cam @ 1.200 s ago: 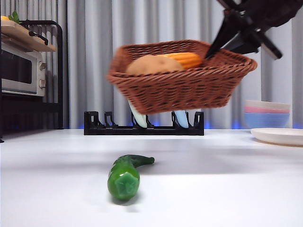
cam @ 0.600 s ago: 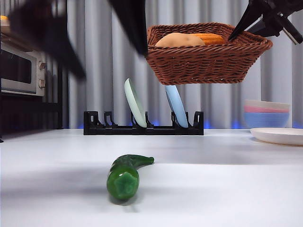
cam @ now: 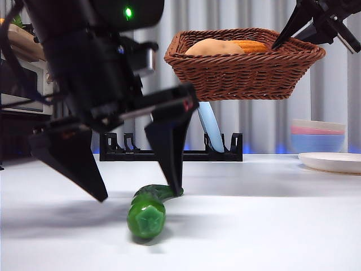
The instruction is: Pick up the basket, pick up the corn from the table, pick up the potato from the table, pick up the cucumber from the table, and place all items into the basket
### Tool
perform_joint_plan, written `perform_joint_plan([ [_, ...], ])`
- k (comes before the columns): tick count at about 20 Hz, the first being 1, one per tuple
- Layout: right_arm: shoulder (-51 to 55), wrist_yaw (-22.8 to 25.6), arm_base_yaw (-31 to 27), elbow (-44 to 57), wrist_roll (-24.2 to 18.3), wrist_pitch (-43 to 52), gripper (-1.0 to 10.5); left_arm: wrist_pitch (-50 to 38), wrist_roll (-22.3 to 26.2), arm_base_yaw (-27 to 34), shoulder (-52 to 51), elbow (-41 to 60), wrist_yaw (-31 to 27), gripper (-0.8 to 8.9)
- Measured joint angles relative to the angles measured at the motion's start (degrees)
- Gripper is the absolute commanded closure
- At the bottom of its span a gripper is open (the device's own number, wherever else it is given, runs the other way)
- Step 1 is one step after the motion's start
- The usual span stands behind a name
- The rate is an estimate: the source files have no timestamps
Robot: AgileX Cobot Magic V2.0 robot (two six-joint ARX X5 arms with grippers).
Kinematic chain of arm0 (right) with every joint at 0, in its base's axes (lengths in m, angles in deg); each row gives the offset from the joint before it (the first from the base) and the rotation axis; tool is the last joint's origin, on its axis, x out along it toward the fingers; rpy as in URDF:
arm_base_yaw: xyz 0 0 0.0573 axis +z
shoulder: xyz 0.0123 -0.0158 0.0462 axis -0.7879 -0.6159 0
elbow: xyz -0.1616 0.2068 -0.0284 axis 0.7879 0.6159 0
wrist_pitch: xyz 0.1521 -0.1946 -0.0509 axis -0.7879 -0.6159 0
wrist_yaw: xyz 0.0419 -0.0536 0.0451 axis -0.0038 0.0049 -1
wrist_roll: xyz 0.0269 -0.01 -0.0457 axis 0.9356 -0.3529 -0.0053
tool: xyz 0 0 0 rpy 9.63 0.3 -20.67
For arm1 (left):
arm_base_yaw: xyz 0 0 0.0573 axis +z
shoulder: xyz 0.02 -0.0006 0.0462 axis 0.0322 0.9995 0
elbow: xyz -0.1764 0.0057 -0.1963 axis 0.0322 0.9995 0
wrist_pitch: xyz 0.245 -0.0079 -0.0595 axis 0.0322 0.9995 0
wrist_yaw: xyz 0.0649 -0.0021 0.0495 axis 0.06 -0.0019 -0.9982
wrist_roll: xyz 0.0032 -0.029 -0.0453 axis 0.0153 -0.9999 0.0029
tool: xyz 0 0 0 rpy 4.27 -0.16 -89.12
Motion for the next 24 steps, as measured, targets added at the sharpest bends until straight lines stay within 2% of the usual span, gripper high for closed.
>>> perform_joint_plan([
  [2, 0.00, 0.00, 0.00, 0.00, 0.00, -0.02, 9.6, -0.87, 0.24, 0.02, 1.79, 0.00, -0.02, 4.17],
  [3, 0.00, 0.00, 0.00, 0.00, 0.00, 0.00, 9.6, -1.40, 0.50, 0.02, 2.14, -0.09, -0.09, 4.96],
  [4, 0.00, 0.00, 0.00, 0.00, 0.00, 0.00, 9.6, -1.49, 0.68, 0.04, 2.43, -0.17, -0.24, 5.88],
  [6, 0.00, 0.00, 0.00, 0.00, 0.00, -0.02, 9.6, -1.46, 1.68, 0.15, 2.67, -0.22, -0.39, 8.42],
  [9, 0.00, 0.00, 0.00, 0.00, 0.00, -0.02, 9.6, -0.24, 3.30, 0.15, 2.80, -0.24, -0.37, 8.21],
  [12, 0.00, -0.02, 0.00, 0.00, 0.00, -0.07, 9.6, 6.75, 4.59, -0.39, 0.42, -0.15, -0.07, 8.22],
  [15, 0.00, 0.02, 0.04, 0.00, -0.20, -1.27, 9.6, 13.88, 5.77, -3.52, -9.35, 0.04, 2.32, 8.22],
  [17, 0.00, 0.46, 0.59, 0.00, -0.74, -2.27, 9.6, 16.52, 5.75, -6.27, -19.54, -0.02, 5.92, 8.21],
  [18, 0.00, 0.55, 1.07, 0.00, -0.94, -2.71, 9.6, 16.66, 5.55, -7.34, -23.74, -0.33, 5.95, 8.21],
  [21, 0.00, 0.50, 3.65, 0.00, -1.79, -4.57, 9.6, 14.01, 4.87, -8.31, -33.35, -5.22, -2.38, 8.22],
  [24, 0.00, 0.50, 7.48, 0.00, -2.56, -6.29, 9.6, 10.60, 7.34, -7.04, -32.81, -13.05, -12.96, 8.22],
])
